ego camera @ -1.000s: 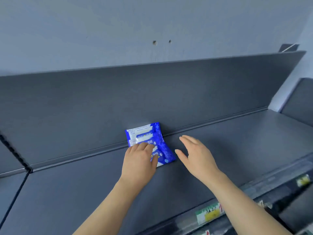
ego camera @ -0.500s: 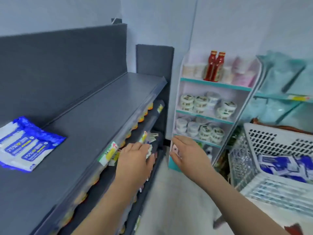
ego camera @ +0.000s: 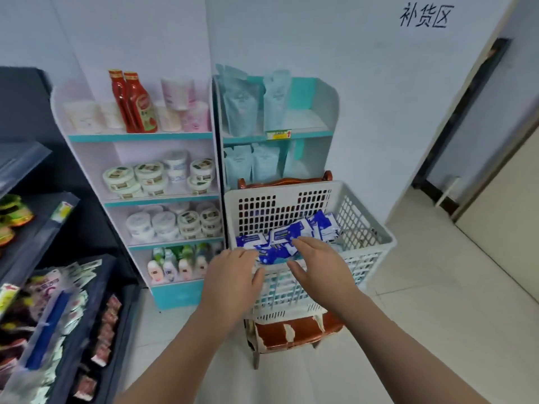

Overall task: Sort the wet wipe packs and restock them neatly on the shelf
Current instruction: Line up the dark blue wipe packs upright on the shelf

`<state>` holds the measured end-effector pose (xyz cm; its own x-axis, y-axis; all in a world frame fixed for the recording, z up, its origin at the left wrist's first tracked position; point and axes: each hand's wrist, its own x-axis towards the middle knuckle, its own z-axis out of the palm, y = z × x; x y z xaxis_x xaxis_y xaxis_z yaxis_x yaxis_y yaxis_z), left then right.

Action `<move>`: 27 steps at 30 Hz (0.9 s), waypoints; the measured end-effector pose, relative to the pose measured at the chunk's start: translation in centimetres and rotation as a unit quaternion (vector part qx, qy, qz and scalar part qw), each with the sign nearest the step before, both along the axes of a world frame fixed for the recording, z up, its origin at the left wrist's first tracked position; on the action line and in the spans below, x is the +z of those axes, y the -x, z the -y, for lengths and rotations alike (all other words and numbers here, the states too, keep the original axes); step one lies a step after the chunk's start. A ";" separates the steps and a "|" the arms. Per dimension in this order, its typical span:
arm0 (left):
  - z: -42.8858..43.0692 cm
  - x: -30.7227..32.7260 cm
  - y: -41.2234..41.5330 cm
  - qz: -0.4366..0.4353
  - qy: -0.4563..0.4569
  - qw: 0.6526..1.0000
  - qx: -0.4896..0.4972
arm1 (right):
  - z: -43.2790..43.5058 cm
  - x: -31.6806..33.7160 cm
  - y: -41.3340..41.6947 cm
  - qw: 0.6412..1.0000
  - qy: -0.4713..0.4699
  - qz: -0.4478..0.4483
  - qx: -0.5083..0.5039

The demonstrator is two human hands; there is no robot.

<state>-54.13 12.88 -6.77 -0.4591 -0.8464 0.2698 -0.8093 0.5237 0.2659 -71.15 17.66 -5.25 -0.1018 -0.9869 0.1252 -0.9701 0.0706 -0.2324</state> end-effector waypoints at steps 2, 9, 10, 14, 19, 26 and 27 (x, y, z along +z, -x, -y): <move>1.3 -1.0 4.1 -0.001 -0.010 1.000 -0.004 | 0.7 -0.8 4.1 1.000 -0.015 -0.001 -0.012; 8.3 -4.9 12.2 -0.021 -0.076 0.997 -0.006 | 6.1 -3.8 14.3 0.997 -0.062 0.027 -0.042; 9.7 -5.4 13.0 -0.016 -0.086 0.996 -0.001 | 7.3 -4.3 15.3 0.996 -0.072 0.027 -0.045; 16.0 -8.1 16.0 -0.007 -0.144 0.990 0.001 | 12.6 -6.7 18.5 0.992 -0.110 0.027 -0.052; 23.7 -12.0 19.3 0.024 -0.204 0.979 0.004 | 19.7 -10.1 21.5 0.983 -0.154 0.065 -0.071; 31.1 -18.9 22.5 0.040 -0.319 0.947 -0.007 | 27.2 -16.1 24.7 0.972 -0.195 0.100 -0.085; 31.7 -19.9 22.9 0.046 -0.333 0.942 -0.011 | 27.9 -16.9 25.0 0.971 -0.200 0.102 -0.084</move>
<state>-77.04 -18.80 -26.69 -0.4738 -0.8039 -0.3595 -0.8360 0.2823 0.4706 -96.12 -10.24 -22.19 -0.2485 -0.9196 -0.3042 -0.8732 0.3486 -0.3406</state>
